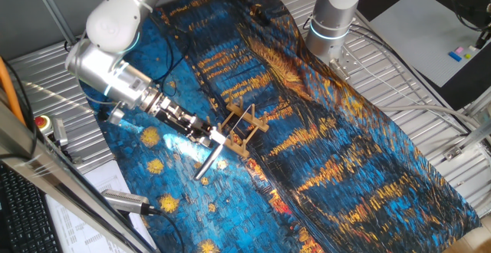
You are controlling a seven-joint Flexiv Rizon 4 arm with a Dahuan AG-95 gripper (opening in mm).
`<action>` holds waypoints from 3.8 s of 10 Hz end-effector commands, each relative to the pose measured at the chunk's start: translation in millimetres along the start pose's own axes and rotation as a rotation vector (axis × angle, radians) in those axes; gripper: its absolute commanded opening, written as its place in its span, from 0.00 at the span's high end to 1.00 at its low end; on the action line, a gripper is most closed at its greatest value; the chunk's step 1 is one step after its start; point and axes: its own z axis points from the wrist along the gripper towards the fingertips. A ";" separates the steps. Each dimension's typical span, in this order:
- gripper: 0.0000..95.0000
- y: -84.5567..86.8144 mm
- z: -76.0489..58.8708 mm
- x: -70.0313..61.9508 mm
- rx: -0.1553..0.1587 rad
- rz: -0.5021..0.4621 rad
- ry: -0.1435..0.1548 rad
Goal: Put the knife on the knife rack
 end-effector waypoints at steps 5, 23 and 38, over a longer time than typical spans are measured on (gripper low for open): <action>0.00 10.7 -8.3 -2.4 0.015 0.010 0.006; 1.00 120.7 -23.2 -24.8 0.665 0.232 -0.103; 1.00 91.1 -42.7 1.9 0.842 0.203 -0.163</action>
